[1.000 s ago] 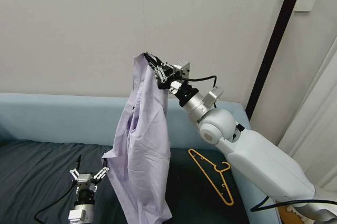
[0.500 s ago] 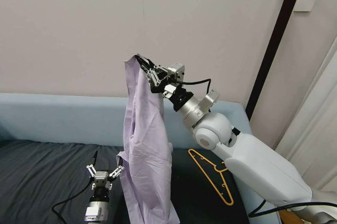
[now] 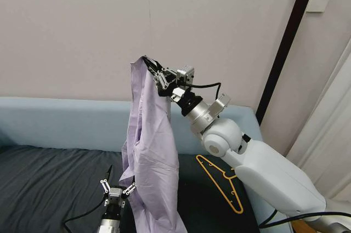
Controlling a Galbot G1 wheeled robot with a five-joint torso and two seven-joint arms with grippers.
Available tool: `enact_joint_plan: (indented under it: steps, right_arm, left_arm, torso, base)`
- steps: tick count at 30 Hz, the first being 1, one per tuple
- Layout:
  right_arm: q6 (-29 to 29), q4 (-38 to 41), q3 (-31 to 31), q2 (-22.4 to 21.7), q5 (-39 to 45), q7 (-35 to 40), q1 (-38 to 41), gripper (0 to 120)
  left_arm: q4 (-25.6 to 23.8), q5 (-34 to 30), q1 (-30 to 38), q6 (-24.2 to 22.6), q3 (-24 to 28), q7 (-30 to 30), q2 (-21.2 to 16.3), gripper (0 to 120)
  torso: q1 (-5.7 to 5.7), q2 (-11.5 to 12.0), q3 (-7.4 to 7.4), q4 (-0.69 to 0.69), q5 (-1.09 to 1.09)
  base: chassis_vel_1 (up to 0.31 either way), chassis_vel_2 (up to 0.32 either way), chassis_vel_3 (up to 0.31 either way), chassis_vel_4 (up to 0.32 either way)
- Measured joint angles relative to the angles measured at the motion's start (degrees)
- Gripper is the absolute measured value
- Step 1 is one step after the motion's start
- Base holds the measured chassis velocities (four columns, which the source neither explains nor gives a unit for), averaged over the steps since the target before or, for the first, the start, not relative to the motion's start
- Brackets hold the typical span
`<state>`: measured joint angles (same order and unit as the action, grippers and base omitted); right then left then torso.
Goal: Pick up the clothes from the sofa and hang them on the clothes hanger.
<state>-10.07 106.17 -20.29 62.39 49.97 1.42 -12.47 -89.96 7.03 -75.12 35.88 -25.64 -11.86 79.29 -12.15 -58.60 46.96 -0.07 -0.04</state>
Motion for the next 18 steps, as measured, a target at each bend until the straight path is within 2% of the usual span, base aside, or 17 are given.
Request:
enact_joint_plan:
  steps: [2,8,12,17,18]
  right_arm:
    - [0.0,-0.4,-0.1,0.0,-0.4,0.0,-0.2,0]
    - [0.0,-1.7,-0.1,0.2,-0.9,0.0,-0.3,0]
    - [0.0,-2.5,0.0,0.3,-1.1,0.1,-0.3,0]
    - [0.1,-3.7,0.6,0.3,-1.6,0.4,-0.6,0]
    - [0.1,-3.7,0.6,0.3,-1.6,0.4,-0.6,0]
  left_arm:
    - [-2.7,-0.6,-1.0,-0.6,0.5,-0.1,-0.2,100]
    - [-4.5,-0.9,-2.3,-1.0,0.4,-0.3,-0.7,100]
    - [-4.5,-1.0,-2.8,-0.8,0.1,-0.6,-1.1,91]
    - [-4.7,-1.7,-3.3,0.0,-0.5,-1.0,-1.3,68]
    - [-4.7,-1.7,-3.3,0.0,-0.5,-1.0,-1.3,68]
  torso:
    - [0.00,0.0,0.00,0.00,0.00]
    - [0.00,0.0,0.00,0.00,-0.01]
    - [0.00,0.0,0.00,0.00,-0.01]
    - [0.00,0.0,0.00,0.00,-0.01]
    - [0.00,0.0,0.00,0.00,-0.01]
  base:
    - [0.000,0.000,0.000,0.000]
    - [0.000,0.000,0.000,0.000]
    - [0.000,0.000,0.000,0.000]
    - [0.000,0.000,0.000,0.000]
    - [0.000,0.000,0.000,0.000]
